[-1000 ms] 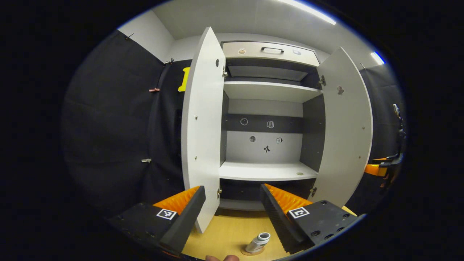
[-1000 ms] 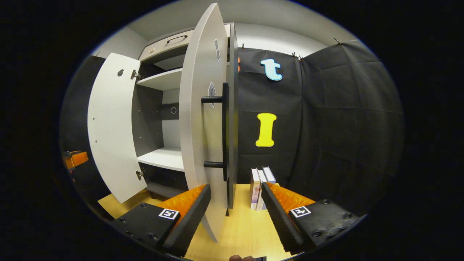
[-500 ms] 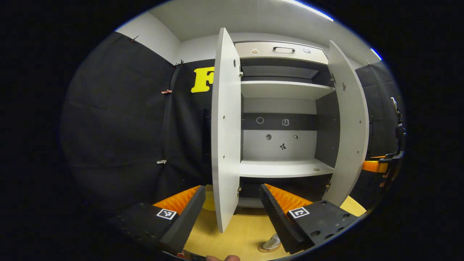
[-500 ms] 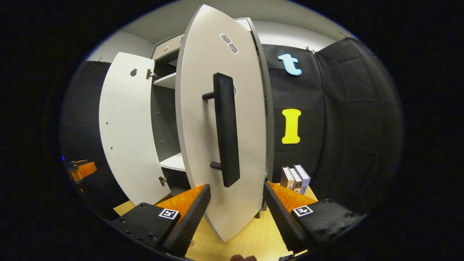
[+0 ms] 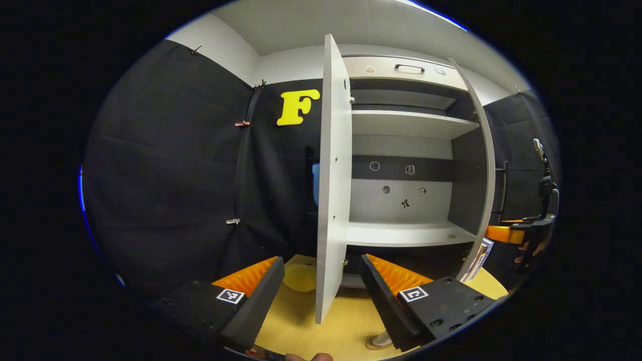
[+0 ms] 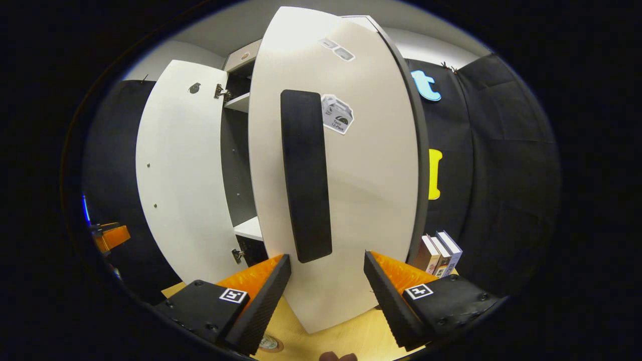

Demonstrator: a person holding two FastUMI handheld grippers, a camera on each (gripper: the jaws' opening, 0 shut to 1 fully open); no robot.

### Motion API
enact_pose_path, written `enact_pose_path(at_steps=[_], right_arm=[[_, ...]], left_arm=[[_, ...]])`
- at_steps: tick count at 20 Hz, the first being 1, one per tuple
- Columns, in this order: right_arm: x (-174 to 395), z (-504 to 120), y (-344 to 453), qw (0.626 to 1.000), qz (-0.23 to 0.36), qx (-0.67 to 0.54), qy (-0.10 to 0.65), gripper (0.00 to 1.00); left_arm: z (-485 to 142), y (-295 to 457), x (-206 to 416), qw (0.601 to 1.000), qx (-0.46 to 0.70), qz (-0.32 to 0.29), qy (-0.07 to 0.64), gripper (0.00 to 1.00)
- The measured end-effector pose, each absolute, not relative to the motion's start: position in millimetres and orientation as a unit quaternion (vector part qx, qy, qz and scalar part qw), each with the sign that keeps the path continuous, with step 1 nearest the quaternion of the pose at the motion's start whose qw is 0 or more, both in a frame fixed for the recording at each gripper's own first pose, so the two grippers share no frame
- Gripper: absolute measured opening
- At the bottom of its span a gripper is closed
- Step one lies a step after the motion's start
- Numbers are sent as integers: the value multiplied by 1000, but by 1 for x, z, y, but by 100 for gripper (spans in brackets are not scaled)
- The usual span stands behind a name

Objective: Grasp the bottle in the cabinet with the left hand and place it on the coaster, then close the right door with the right hand and the left door with the left hand.

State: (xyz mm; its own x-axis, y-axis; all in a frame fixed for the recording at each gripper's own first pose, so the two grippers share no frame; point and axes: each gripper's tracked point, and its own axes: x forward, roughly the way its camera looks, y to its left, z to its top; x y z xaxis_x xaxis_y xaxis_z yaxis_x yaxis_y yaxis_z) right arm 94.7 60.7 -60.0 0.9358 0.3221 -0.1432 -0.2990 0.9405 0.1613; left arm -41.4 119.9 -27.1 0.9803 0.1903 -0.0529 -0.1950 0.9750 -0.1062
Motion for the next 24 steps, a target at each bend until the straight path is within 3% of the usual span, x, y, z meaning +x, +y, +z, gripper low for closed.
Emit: enact_pose_path(at_steps=[16,24], right_arm=[[159,-62,113,983,160,57,74,98],[125,-49,99,988,128,49,66,98]], left_arm=[[-33,180,-31,990,-46,130,35,96],[-33,197,4,993,-50,103,32,96]])
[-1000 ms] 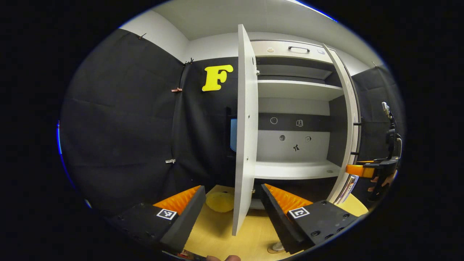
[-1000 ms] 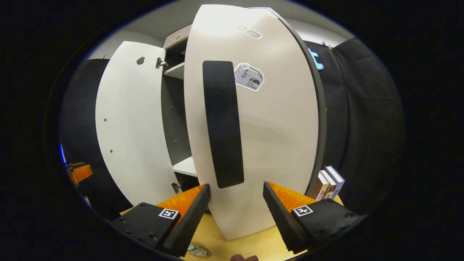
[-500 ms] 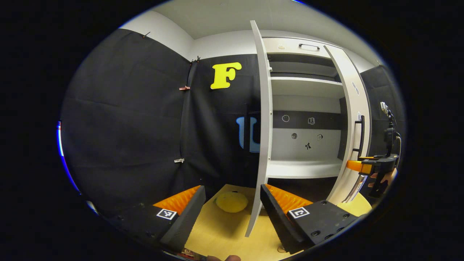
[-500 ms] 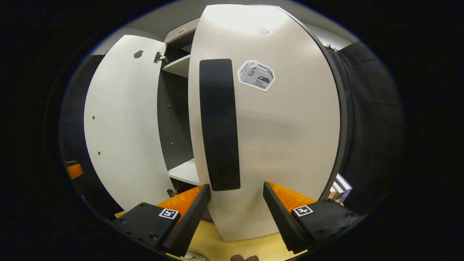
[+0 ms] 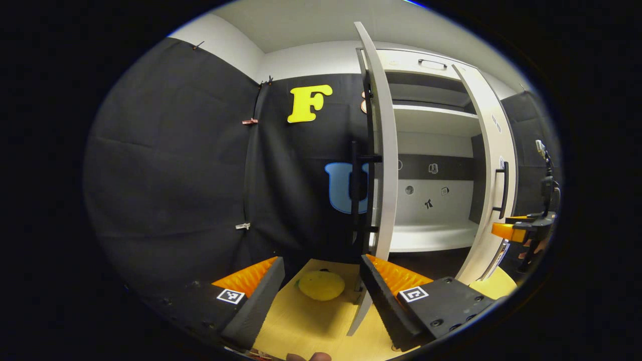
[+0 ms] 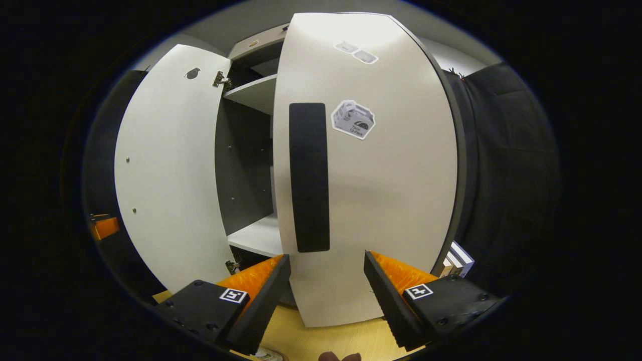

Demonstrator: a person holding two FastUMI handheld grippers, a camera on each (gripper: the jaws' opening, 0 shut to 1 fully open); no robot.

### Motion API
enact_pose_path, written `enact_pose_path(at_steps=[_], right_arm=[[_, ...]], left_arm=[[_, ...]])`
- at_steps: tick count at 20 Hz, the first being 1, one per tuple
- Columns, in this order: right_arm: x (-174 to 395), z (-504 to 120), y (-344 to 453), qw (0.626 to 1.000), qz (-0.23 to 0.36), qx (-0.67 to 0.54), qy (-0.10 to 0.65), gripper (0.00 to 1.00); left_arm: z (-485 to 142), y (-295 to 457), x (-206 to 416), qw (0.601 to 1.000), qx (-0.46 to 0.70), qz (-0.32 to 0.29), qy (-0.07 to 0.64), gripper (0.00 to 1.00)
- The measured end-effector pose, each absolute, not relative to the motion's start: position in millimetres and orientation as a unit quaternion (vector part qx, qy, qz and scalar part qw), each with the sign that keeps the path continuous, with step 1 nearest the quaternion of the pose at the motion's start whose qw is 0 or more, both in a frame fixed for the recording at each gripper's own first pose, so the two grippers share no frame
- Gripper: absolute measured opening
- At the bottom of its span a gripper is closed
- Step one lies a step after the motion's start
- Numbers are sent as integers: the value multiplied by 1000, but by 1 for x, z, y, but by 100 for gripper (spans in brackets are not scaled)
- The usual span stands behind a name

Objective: Grasp the bottle in the cabinet with the left hand and place it on the coaster, then close the right door with the right hand and the left door with the left hand.

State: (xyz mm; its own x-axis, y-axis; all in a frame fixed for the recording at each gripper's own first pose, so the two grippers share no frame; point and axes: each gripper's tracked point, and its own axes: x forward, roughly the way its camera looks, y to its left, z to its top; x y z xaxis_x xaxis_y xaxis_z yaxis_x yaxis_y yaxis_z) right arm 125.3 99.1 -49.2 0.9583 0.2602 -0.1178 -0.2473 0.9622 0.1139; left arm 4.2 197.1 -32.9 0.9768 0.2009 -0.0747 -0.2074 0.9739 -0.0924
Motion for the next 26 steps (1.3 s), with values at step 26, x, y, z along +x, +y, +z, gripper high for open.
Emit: enact_pose_path(at_steps=[26], right_arm=[[6,-14,-14,997,48,58,31,98]], left_arm=[[-31,116,47,997,-68,19,42,93]])
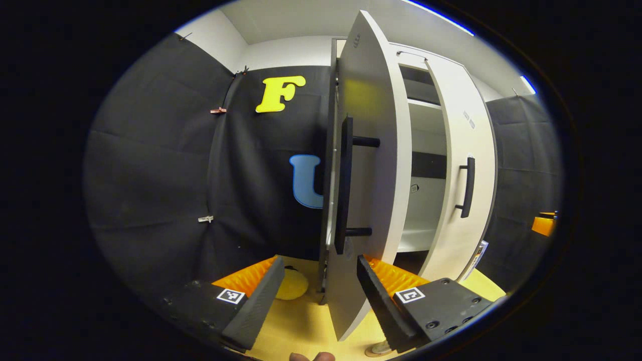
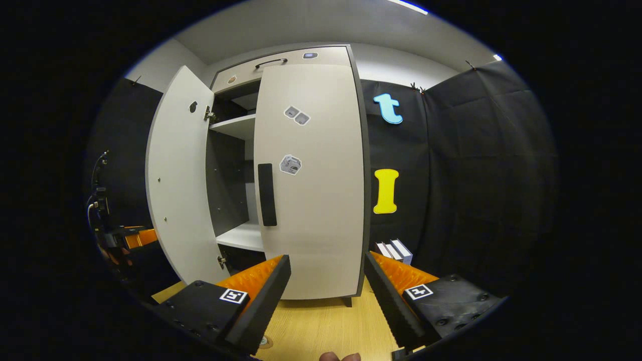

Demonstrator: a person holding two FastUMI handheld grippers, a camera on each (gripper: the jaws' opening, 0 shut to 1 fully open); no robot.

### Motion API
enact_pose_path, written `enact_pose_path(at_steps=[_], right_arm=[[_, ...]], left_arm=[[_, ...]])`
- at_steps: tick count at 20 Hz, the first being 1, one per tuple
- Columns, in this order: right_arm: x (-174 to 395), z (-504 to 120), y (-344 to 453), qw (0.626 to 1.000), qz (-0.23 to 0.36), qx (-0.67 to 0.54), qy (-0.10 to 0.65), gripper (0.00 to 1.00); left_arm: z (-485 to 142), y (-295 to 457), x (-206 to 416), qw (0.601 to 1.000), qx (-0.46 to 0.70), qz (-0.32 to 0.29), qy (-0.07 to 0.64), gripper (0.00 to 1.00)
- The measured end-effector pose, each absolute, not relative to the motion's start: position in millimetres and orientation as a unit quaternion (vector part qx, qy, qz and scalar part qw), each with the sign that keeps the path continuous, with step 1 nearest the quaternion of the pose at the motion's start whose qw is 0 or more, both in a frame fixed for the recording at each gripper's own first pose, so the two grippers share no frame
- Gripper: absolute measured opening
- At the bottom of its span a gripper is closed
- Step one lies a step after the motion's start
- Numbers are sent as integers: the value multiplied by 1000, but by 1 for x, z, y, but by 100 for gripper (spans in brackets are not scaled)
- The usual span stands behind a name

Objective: Grasp the bottle in the cabinet with the left hand and place it on the coaster, then close the right door with the right hand and the left door with the left hand.

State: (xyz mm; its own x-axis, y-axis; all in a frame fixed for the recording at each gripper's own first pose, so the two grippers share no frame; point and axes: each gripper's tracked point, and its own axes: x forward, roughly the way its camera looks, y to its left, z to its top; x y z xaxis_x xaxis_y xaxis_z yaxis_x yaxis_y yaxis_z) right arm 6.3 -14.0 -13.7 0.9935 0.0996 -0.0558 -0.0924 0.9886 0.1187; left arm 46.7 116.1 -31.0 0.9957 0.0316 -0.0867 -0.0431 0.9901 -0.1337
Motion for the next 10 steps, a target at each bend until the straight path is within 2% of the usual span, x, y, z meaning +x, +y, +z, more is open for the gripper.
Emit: enact_pose_path(at_steps=[10], right_arm=[[11,-24,-46,996,52,64,41,98]], left_arm=[[-20,48,70,997,-64,-14,43,94]])
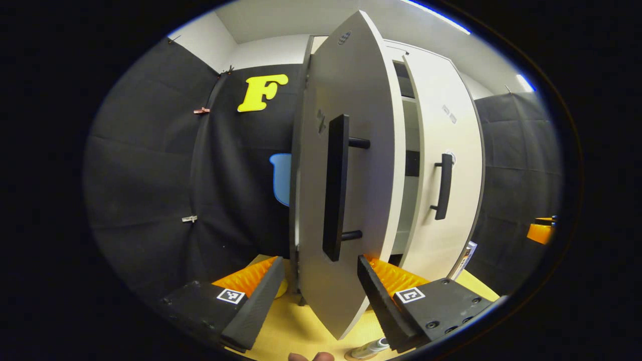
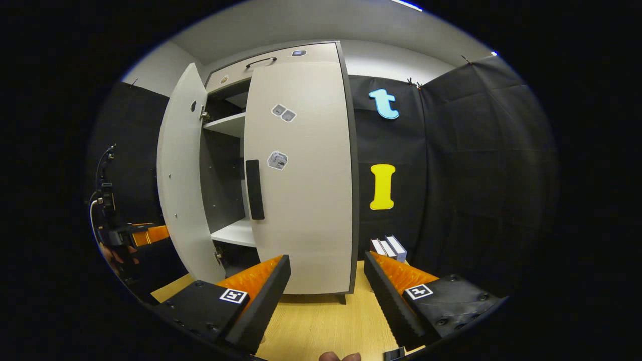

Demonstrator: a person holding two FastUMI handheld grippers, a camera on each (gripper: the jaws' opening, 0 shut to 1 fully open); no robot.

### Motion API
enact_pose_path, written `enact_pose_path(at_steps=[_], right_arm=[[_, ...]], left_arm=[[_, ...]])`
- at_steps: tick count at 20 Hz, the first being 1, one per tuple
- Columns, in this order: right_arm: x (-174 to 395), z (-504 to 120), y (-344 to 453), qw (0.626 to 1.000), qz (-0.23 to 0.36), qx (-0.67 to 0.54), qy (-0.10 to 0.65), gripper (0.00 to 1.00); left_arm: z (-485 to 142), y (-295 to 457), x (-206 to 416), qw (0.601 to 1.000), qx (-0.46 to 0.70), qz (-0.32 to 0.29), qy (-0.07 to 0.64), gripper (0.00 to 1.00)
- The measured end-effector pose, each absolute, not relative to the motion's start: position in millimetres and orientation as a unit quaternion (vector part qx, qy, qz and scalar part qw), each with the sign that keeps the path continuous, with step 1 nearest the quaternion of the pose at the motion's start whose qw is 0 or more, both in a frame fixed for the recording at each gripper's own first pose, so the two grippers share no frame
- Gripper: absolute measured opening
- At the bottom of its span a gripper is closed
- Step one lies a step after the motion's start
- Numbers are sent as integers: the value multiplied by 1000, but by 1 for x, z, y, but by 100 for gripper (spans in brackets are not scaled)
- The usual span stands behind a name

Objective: Grasp the bottle in the cabinet with the left hand and place it on the coaster, then close the right door with the right hand and the left door with the left hand.

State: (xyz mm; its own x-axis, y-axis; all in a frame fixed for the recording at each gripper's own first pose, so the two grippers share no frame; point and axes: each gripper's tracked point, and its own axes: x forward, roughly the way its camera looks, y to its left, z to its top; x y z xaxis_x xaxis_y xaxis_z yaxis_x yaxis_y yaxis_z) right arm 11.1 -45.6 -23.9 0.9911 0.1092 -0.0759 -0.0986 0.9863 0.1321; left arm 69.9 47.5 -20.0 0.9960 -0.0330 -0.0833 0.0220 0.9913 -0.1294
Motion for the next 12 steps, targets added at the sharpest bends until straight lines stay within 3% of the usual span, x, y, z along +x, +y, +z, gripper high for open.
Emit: enact_pose_path(at_steps=[12], right_arm=[[19,-25,-69,996,51,68,31,98]], left_arm=[[-7,-29,125,997,-53,-45,35,92]])
